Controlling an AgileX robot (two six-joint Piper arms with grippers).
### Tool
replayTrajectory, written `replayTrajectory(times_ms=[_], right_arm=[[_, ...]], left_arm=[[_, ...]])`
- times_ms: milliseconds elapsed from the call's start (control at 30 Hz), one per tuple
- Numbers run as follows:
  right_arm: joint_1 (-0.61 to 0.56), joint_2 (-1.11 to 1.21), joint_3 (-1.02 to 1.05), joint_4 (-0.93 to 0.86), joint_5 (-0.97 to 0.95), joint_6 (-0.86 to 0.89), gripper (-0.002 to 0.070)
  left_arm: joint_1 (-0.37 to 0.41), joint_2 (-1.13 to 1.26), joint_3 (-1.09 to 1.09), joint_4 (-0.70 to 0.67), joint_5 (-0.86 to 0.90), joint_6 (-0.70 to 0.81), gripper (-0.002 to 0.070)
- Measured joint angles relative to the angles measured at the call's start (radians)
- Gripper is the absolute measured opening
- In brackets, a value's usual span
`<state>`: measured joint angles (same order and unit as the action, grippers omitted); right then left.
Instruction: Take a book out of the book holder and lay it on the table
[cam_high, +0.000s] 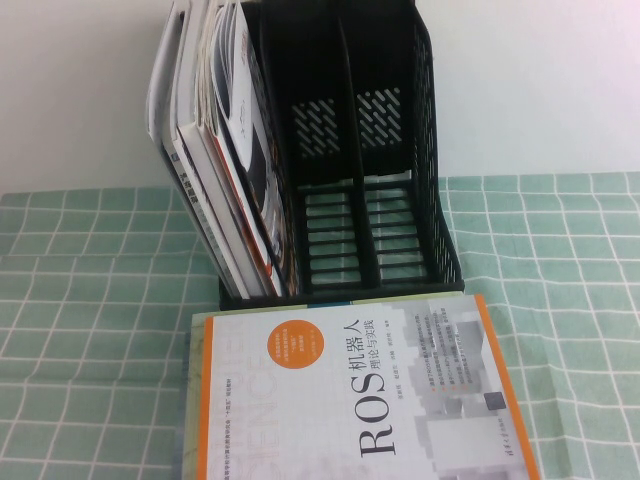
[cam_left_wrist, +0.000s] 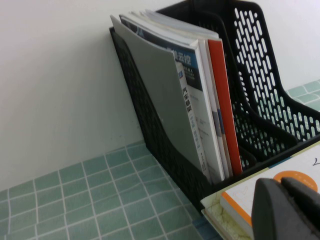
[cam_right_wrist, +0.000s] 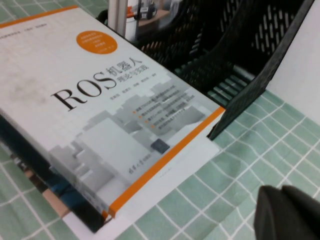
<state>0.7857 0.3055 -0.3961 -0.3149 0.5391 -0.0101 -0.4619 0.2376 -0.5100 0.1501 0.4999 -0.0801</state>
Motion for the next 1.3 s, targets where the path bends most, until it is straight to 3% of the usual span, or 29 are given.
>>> replayTrajectory(times_ms=[300,1033,1133,1300], right_arm=[[0.0,-0.058,0.065,0.009,0.089,0.01,-0.0001],[0.0,-0.062,0.065,0.014,0.093,0.01,-0.0001],[0.0,-0.062,0.065,0.014,0.093,0.01,-0.0001],[0.0,-0.062,0.065,0.014,0.095,0.01,-0.0001]], left_arm=[[0.0,0.0,0.0,0.001,0.025,0.0,-0.0003],[0.0,-0.002,0.002,0.001,0.027,0.004,-0.0003],[0.035,-0.017,0.015,-0.002,0.025,0.004,-0.0003],[0.195,-0.088,0.089,-0.002,0.012,0.004,-0.0003]])
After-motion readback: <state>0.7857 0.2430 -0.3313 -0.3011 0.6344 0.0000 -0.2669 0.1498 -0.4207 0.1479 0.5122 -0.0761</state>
